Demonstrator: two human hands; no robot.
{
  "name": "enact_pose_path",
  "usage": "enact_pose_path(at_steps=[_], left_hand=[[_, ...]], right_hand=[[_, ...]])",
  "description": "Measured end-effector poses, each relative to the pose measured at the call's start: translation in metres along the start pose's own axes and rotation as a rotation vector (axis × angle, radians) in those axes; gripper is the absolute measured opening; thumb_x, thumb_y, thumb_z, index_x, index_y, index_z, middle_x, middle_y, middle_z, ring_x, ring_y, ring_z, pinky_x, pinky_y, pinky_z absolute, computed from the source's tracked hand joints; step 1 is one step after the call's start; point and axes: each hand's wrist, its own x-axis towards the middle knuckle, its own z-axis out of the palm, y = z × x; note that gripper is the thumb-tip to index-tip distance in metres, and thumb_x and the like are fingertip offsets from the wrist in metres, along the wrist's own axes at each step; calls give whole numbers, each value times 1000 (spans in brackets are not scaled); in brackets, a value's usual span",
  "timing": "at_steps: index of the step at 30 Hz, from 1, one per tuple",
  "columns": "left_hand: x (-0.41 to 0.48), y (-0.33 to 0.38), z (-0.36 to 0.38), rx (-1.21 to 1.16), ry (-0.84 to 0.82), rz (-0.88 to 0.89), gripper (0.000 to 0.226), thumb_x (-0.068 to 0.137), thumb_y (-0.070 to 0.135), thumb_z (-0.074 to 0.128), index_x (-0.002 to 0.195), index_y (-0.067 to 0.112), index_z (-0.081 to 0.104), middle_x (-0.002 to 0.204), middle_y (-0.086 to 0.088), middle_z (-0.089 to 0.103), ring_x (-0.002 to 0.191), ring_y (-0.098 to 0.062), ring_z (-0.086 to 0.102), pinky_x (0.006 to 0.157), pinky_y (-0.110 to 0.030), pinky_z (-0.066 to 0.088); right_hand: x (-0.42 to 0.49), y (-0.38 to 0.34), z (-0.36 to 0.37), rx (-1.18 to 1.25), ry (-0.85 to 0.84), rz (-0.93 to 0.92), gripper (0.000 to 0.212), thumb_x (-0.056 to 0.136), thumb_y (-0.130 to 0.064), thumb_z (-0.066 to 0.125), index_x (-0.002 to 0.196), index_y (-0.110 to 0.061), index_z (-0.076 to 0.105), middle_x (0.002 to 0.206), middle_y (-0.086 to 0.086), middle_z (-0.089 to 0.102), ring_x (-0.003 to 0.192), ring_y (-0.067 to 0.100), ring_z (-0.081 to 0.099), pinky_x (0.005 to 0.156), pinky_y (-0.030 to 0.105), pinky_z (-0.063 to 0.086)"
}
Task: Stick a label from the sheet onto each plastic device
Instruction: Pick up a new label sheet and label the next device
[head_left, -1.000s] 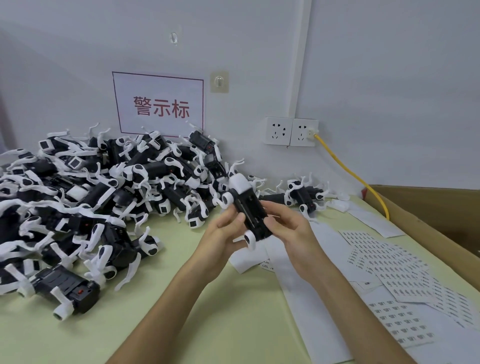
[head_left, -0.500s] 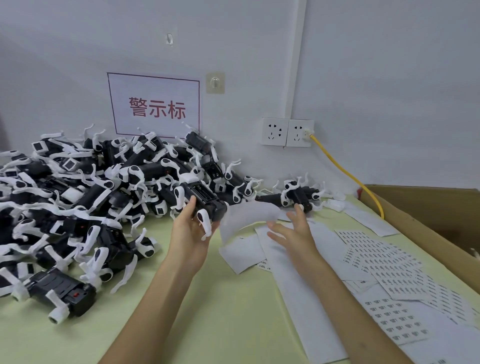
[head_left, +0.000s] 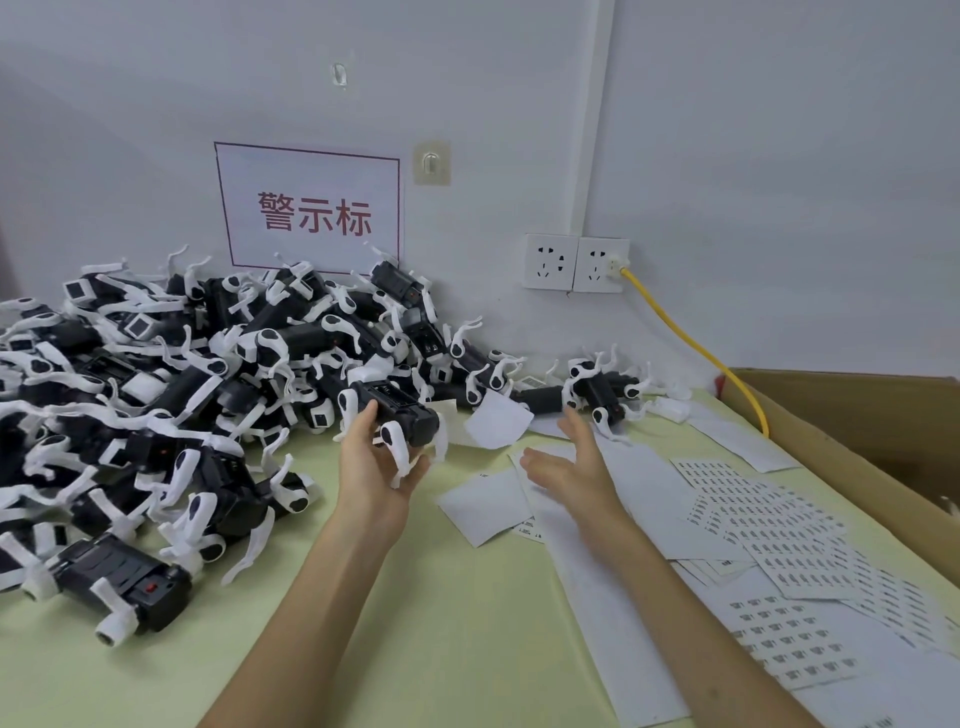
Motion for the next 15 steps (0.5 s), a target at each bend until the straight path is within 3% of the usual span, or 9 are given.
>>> enact_pose_path(at_steps=[4, 6, 9, 15], left_hand=[[1, 4, -2, -33, 95, 56, 22, 104, 40, 48, 100, 25, 63, 82, 2, 72, 75, -14, 61, 62, -25, 39], [1, 6, -3, -69, 96, 40, 27, 105, 39, 49, 91, 25, 67, 76, 3, 71, 70, -13, 61, 61, -23, 38], [-1, 6, -2, -88, 90, 0, 36, 105, 36, 52, 76, 23, 70, 63, 4, 68, 53, -9, 61, 53, -21, 37], [2, 0, -1, -32, 152, -37, 23, 102, 36, 58, 83, 23, 61, 70, 4, 62, 55, -9, 54, 51, -22, 30]], right_hand=[[-2, 3, 7, -318, -72, -182, 57, 89, -5, 69, 126, -46, 53, 151, -12, 38, 116, 2, 57, 84, 11, 46], [-4, 6, 10, -527, -150, -248, 46, 89, -7, 66, 120, -42, 63, 157, -9, 33, 128, 5, 48, 101, 18, 39], [-6, 11, 15, -797, -269, -271, 40, 95, -21, 60, 130, -39, 62, 163, -8, 22, 140, 11, 35, 117, 34, 25], [-15, 10, 30, -1115, -385, -446, 38, 105, -30, 40, 136, -45, 57, 167, 5, 10, 148, 18, 21, 114, 34, 17]])
